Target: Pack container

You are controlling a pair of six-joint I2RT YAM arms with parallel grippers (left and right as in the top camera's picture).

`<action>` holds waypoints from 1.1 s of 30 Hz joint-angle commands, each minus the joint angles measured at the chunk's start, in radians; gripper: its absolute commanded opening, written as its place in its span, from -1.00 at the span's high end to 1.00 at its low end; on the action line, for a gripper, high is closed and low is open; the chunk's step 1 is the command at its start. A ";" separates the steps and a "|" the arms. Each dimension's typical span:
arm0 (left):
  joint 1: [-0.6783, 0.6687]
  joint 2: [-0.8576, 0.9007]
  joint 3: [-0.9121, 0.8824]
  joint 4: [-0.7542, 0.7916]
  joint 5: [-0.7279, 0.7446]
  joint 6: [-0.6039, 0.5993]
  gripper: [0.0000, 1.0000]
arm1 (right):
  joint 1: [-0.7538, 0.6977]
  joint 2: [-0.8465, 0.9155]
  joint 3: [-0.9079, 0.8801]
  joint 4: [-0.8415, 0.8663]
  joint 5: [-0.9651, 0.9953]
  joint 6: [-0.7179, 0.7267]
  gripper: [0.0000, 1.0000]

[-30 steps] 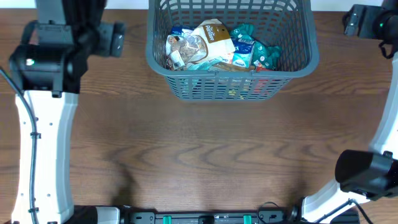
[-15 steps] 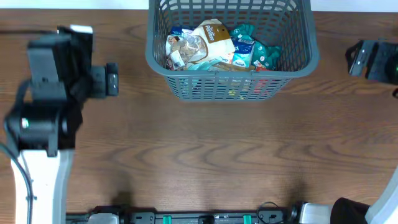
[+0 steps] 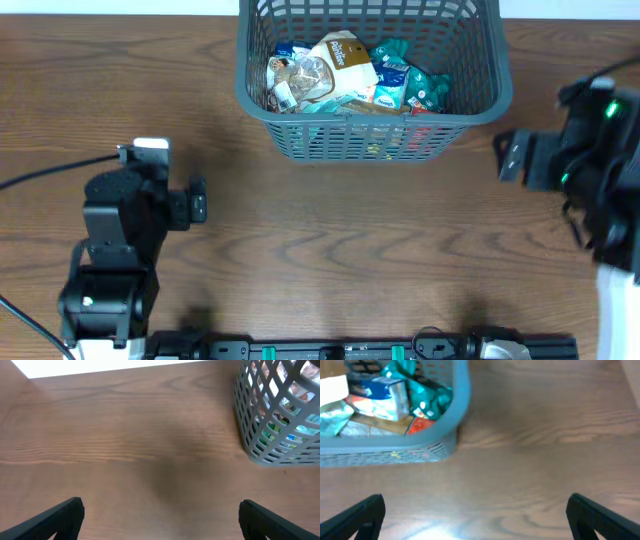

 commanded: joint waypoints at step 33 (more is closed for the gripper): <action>-0.022 0.025 -0.084 0.052 0.007 0.013 -0.97 | 0.041 -0.372 -0.632 0.119 0.032 0.056 -0.98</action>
